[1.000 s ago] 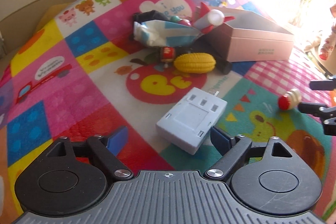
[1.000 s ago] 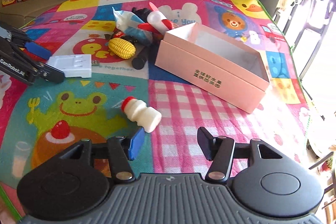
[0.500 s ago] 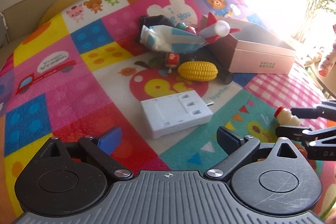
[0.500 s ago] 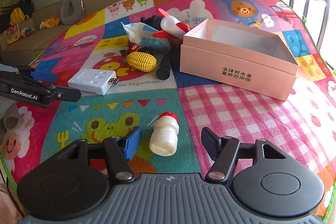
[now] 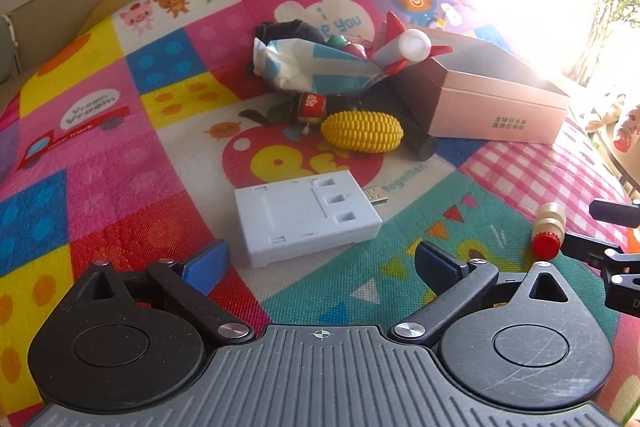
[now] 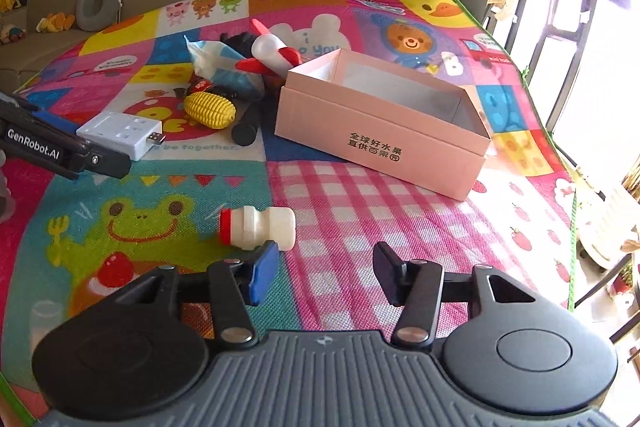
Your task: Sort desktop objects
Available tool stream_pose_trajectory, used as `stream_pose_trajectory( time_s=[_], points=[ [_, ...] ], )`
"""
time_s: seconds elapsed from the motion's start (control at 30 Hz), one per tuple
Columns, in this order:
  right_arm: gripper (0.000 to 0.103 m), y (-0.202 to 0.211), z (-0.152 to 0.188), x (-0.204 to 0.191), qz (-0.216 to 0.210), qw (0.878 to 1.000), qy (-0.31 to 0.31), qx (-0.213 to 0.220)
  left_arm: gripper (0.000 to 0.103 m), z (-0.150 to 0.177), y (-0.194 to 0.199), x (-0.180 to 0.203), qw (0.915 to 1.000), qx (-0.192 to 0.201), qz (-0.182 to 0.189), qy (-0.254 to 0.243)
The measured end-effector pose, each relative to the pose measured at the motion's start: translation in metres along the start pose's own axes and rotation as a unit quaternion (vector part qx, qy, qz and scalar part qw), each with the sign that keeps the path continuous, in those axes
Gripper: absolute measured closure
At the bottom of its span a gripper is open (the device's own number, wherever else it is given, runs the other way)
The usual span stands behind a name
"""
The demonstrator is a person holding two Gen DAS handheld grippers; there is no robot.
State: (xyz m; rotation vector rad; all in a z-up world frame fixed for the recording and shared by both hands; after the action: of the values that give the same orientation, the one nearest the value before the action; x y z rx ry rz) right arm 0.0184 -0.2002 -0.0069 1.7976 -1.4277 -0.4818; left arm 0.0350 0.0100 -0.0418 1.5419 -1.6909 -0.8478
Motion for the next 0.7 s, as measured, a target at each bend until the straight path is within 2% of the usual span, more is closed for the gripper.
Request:
stream_pose_trajectory(
  time_s=[0.1,0.27,0.47,0.57,0.7],
  points=[
    [0.044,0.002,-0.001,-0.003,-0.041,0.999,-0.019,0.003,0.001,0.002,-0.001,0.001,1.0000,0.005,-0.006,-0.005],
    [0.042,0.003,-0.005,-0.017,-0.067,0.998,-0.013,0.011,0.000,0.005,-0.002,0.003,0.9998,0.010,-0.013,-0.015],
    [0.037,-0.004,-0.009,-0.025,-0.099,0.993,-0.056,-0.021,0.000,0.007,-0.003,0.006,0.9993,0.016,-0.026,-0.023],
    [0.037,-0.009,-0.007,-0.029,-0.090,0.993,-0.065,-0.034,0.000,0.007,-0.003,0.007,0.9994,0.015,-0.024,-0.022],
    [0.034,-0.004,-0.002,-0.026,-0.071,0.996,-0.045,-0.031,0.000,0.008,-0.004,0.008,0.9993,0.019,-0.022,-0.022]
  ],
)
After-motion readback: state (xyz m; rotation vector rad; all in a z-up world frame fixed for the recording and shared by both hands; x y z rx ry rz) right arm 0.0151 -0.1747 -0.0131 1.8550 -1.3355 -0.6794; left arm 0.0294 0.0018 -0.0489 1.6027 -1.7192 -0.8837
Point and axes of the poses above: each gripper's, at about its wrist camera, not at the fingertips, and y roughly against the way its jaws point, x to its right, z to its underside, the point moved 8 cm from there along -y, roughly the way its jaws point, and after that the axes turned 15 degrees about -x, right-handed, at the moved point
